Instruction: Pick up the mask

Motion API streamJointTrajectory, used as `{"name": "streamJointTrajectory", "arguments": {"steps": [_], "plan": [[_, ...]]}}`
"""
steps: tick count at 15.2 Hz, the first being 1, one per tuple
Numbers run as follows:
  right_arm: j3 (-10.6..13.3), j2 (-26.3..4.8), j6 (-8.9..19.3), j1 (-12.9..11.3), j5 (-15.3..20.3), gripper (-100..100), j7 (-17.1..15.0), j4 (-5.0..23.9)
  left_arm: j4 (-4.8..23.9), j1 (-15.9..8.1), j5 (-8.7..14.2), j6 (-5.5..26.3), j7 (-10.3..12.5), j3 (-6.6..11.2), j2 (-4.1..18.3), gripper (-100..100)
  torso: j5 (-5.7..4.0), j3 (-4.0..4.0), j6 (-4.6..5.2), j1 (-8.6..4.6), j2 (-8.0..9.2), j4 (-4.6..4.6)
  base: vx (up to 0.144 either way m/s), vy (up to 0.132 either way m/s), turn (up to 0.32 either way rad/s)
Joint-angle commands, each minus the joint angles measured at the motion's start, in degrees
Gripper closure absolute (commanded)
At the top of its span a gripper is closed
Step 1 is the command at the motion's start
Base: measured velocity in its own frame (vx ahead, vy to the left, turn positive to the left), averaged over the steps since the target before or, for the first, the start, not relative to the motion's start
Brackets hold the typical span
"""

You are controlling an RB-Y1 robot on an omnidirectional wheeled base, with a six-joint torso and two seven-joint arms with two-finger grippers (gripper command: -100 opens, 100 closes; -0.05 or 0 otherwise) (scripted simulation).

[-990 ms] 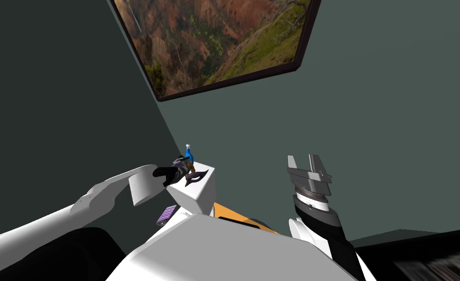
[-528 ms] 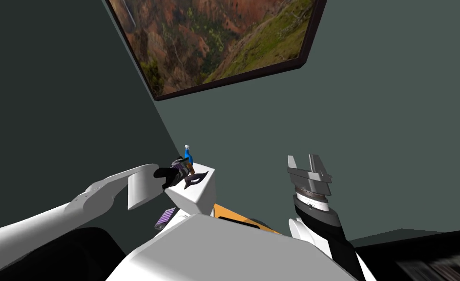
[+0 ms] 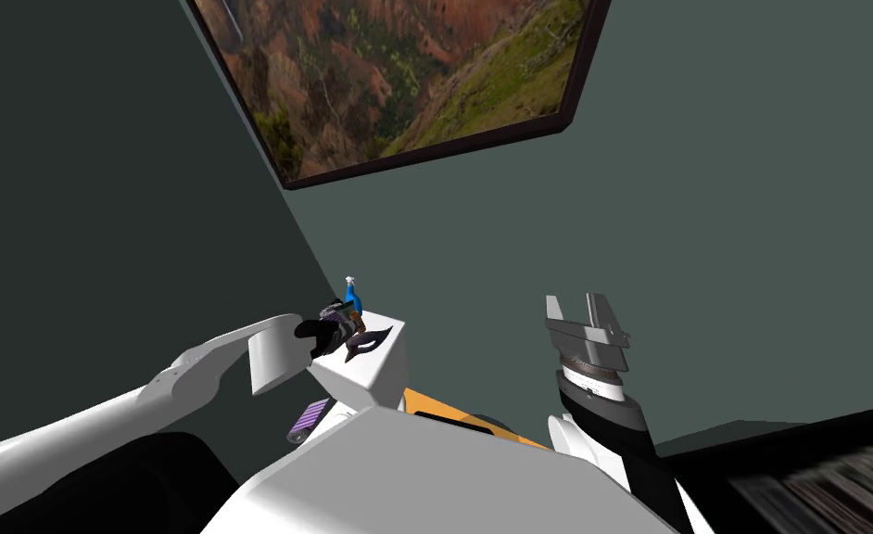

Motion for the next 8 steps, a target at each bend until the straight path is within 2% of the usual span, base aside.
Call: {"name": "streamJointTrajectory", "arguments": {"steps": [1,4,7,8], "plan": [[0.0,0.0,0.0,0.0,0.0,0,0.0,0.0,0.0,0.0,0.0,0.0,0.0,0.0,0.0,100,0.0,0.0,0.0,0.0,0.0,0.0,-0.001,0.0,0.016],[0.0,0.0,0.0,0.0,0.0,0,0.0,0.0,0.0,0.0,0.0,0.1,0.0,-0.02,0.0,100,0.01,0.0,0.03,0.01,-0.01,0.01,0.0,0.0,0.0],[0.0,0.0,0.0,0.0,0.0,0,0.0,0.0,-3.6,0.3,1.9,2.5,1.6,1.99,1.5,100,-0.02,0.04,-0.03,0.01,0.04,0.04,0.001,0.013,0.109],[0.0,0.0,0.0,0.0,0.0,0,0.0,0.0,-2.7,0.1,1.1,1.7,1.1,1.15,1.0,100,-0.02,0.05,-0.02,0.02,0.06,0.05,0.001,0.01,0.035]]}}
